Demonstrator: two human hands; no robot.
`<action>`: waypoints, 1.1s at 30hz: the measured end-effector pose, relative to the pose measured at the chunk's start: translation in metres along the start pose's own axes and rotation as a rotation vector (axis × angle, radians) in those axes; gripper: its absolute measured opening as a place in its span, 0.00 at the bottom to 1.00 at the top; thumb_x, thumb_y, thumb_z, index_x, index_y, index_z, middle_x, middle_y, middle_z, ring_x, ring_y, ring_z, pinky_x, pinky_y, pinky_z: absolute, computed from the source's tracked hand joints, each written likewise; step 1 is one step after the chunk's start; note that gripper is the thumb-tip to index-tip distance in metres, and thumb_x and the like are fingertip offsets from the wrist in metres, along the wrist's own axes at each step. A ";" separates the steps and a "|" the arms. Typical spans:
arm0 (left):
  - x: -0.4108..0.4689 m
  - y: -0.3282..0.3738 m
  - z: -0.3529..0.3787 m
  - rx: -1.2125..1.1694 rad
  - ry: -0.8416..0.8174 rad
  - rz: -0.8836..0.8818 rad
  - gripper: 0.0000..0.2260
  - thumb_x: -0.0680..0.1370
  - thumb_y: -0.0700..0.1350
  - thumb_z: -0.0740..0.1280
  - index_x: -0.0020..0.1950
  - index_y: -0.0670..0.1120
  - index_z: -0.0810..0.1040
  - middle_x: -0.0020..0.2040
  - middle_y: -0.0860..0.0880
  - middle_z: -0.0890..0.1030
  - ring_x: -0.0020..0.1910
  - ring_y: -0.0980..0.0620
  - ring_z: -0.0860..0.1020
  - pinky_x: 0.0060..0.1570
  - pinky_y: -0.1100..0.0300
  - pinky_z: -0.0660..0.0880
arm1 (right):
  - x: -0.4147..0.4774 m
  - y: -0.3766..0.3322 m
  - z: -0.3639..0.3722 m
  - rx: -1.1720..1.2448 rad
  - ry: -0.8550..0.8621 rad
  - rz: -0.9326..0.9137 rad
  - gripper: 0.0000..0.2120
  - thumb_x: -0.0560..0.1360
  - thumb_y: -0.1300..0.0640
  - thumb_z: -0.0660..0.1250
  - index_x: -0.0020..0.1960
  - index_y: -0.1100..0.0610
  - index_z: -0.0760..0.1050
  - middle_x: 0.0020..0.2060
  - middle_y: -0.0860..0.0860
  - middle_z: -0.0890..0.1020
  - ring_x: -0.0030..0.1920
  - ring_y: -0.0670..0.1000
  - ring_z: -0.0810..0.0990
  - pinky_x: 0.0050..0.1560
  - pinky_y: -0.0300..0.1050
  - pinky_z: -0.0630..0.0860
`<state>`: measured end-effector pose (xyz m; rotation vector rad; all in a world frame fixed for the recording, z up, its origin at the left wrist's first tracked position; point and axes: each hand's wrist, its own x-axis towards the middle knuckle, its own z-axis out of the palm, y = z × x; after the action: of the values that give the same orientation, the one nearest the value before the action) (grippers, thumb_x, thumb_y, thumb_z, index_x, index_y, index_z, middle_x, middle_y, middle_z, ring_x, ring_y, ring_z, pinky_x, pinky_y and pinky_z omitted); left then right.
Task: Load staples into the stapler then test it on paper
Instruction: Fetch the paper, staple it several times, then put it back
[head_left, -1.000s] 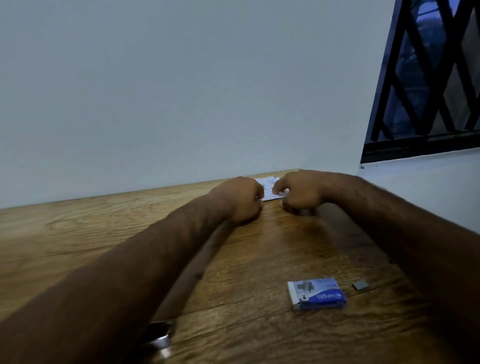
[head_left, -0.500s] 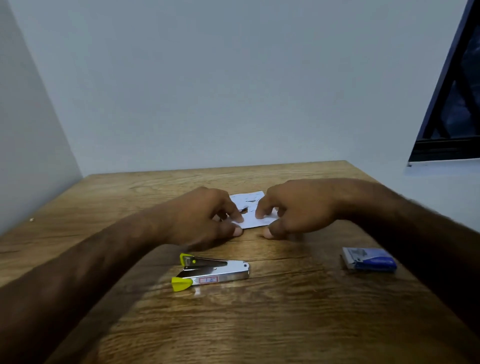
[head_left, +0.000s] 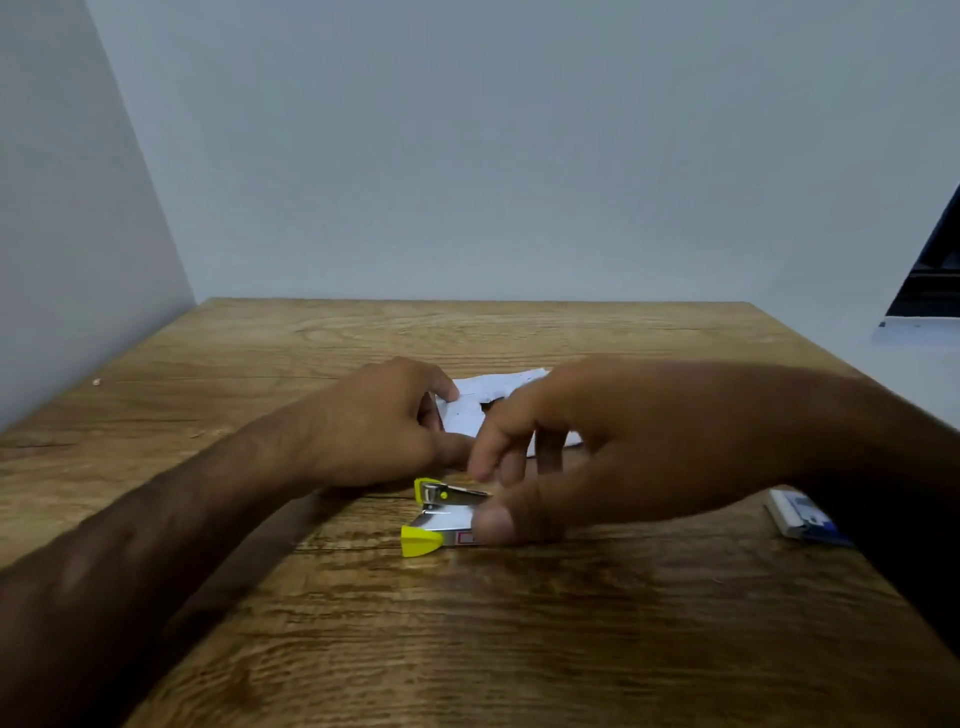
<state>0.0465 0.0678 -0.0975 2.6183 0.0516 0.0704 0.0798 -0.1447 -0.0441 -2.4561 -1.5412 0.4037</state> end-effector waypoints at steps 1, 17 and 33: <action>0.001 0.000 0.001 0.002 -0.005 -0.014 0.26 0.68 0.59 0.73 0.64 0.52 0.78 0.38 0.55 0.82 0.36 0.59 0.78 0.39 0.59 0.73 | 0.002 -0.002 0.009 -0.048 -0.017 0.008 0.27 0.66 0.23 0.64 0.57 0.39 0.78 0.47 0.37 0.83 0.46 0.36 0.81 0.41 0.36 0.76; -0.003 0.003 0.007 -1.032 0.342 -0.041 0.30 0.64 0.33 0.79 0.64 0.43 0.75 0.37 0.39 0.81 0.30 0.45 0.82 0.33 0.57 0.81 | 0.002 0.009 0.017 0.177 0.189 0.212 0.11 0.74 0.40 0.71 0.50 0.46 0.80 0.39 0.45 0.85 0.37 0.42 0.81 0.41 0.45 0.77; -0.018 0.011 0.008 -1.245 0.447 0.123 0.34 0.61 0.40 0.82 0.66 0.42 0.76 0.40 0.35 0.83 0.38 0.42 0.86 0.42 0.53 0.82 | 0.012 0.028 0.034 0.813 0.425 0.085 0.11 0.75 0.54 0.75 0.56 0.53 0.81 0.44 0.60 0.88 0.44 0.57 0.89 0.42 0.46 0.82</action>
<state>0.0295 0.0536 -0.0994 1.3241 -0.0033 0.5371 0.0971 -0.1453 -0.0861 -1.8067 -0.8587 0.3858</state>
